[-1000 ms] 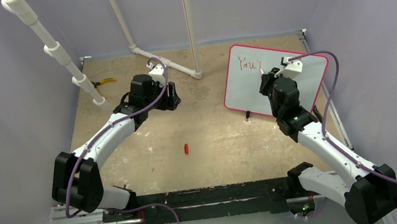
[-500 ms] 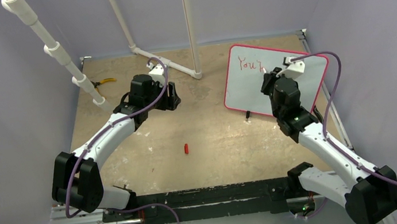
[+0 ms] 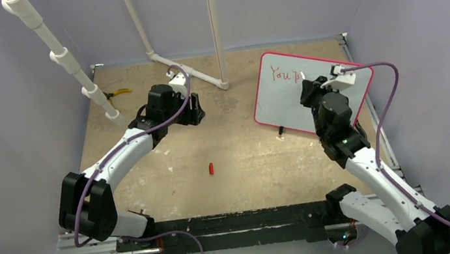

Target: Write a sentence on the whiteboard

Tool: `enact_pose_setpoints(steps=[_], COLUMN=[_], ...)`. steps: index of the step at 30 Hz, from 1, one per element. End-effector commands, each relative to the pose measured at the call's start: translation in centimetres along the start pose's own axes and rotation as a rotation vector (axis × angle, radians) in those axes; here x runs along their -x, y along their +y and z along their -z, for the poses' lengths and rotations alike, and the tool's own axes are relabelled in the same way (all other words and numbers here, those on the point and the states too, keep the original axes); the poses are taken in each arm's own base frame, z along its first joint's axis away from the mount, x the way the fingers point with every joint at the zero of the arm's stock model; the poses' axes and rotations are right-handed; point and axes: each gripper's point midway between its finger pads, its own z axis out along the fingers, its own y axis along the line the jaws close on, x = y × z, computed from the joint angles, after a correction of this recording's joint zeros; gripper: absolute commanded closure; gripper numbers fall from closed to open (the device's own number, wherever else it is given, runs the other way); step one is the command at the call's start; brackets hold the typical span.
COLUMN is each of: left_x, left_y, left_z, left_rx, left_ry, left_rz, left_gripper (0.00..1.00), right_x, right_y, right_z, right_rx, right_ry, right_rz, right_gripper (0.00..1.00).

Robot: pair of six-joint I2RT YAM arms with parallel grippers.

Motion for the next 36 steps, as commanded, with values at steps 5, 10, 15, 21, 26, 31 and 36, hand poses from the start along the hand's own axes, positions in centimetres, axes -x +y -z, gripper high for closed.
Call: enact_pose_setpoints(steps=[5, 10, 15, 21, 26, 31, 36], left_x=[1.3, 1.5, 1.5, 1.5, 1.4, 1.6, 2.0], left_y=[-0.5, -0.6, -0.6, -0.6, -0.5, -0.5, -0.6], left_z=[0.6, 0.8, 0.8, 0.8, 0.8, 0.9, 1.3], left_rx=[-0.016, -0.017, -0.017, -0.017, -0.016, -0.013, -0.012], left_ry=[-0.045, -0.050, -0.050, -0.050, -0.049, -0.055, -0.071], left_rz=[-0.014, -0.017, -0.017, -0.017, -0.017, -0.019, -0.020], left_gripper=[0.44, 0.44, 0.44, 0.44, 0.44, 0.44, 0.44], right_x=[0.2, -0.2, -0.1, -0.4, -0.4, -0.4, -0.2], right_y=[0.0, 0.6, 0.2, -0.6, -0.7, -0.9, -1.0], right_z=[0.2, 0.0, -0.3, -0.6, -0.8, -1.1, -1.0], right_rx=[0.000, 0.028, 0.009, -0.035, -0.038, -0.044, -0.045], right_ry=[0.012, 0.025, 0.023, 0.020, 0.016, 0.015, 0.009], right_rz=[0.003, 0.002, 0.008, 0.008, 0.008, 0.007, 0.007], right_gripper=[1.00, 1.00, 1.00, 1.00, 1.00, 1.00, 1.00])
